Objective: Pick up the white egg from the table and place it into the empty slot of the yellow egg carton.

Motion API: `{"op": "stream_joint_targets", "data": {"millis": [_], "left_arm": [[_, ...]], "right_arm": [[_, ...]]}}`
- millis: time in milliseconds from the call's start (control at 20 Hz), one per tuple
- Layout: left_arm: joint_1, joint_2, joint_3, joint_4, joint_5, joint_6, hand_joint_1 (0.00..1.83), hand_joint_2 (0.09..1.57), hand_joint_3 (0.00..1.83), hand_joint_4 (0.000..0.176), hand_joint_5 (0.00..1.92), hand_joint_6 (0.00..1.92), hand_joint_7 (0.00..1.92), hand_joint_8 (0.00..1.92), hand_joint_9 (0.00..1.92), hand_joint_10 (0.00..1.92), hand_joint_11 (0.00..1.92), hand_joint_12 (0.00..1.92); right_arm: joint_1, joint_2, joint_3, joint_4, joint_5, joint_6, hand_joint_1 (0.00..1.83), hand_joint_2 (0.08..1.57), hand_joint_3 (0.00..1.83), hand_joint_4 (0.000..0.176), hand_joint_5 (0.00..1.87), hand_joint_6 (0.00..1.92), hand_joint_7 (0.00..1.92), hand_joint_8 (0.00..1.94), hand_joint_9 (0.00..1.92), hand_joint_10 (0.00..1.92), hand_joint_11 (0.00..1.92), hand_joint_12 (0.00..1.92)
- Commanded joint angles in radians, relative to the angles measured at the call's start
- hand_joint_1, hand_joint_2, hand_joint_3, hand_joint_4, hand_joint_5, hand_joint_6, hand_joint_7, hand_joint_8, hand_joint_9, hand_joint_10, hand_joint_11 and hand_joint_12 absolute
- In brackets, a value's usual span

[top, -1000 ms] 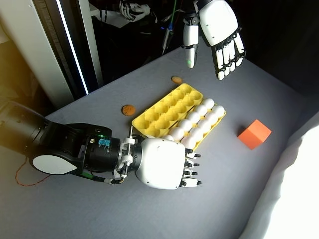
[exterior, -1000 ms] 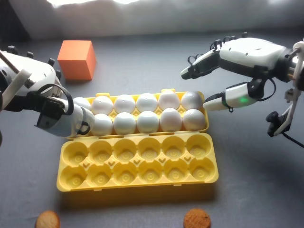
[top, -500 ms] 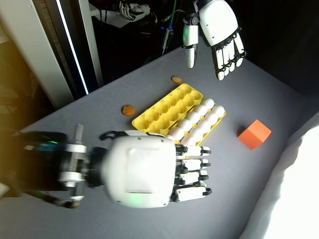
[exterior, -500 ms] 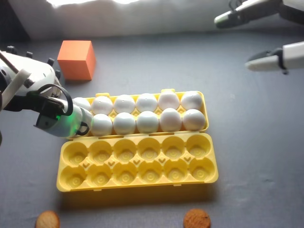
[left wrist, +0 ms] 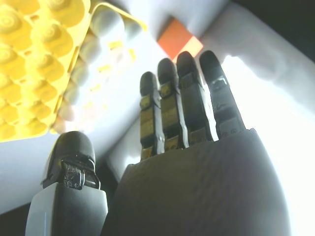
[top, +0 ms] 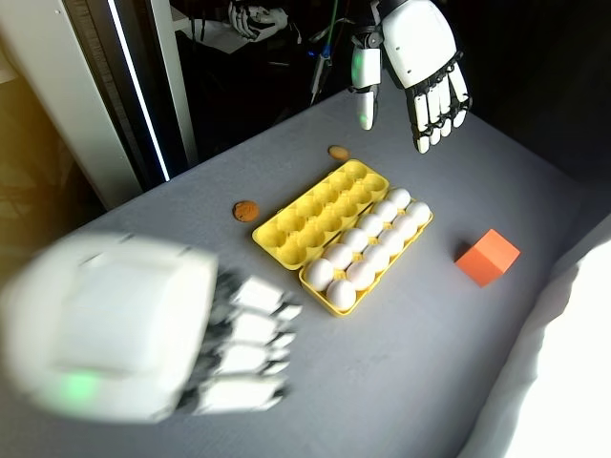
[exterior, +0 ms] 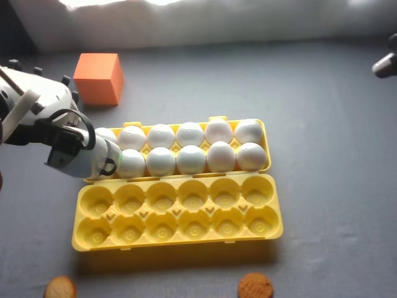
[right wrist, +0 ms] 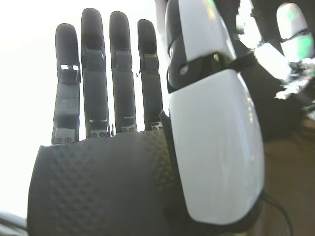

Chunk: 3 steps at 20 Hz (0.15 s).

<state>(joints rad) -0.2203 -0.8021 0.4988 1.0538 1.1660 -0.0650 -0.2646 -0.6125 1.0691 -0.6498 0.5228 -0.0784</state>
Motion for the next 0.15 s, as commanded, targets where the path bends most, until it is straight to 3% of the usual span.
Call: {"op": "stream_joint_targets", "data": {"millis": [0,100], "left_arm": [[-0.011,0.010,0.000,0.083,0.005,0.001,0.02,1.28,0.00,0.000,0.36,0.00,0.39,0.01,0.32,0.01,0.00,0.55],[-0.011,0.010,0.000,0.083,0.004,0.001,0.00,1.29,0.00,0.000,0.41,0.01,0.46,0.02,0.38,0.02,0.00,0.59]], "right_arm": [[0.016,0.025,-0.008,0.017,0.071,0.010,1.10,1.06,0.00,0.000,0.79,0.02,0.84,0.02,0.82,0.03,0.35,1.04],[0.031,0.069,-0.038,-0.078,0.024,0.020,1.12,1.05,0.00,0.000,0.85,0.02,0.89,0.01,0.86,0.03,0.41,0.99]]}}
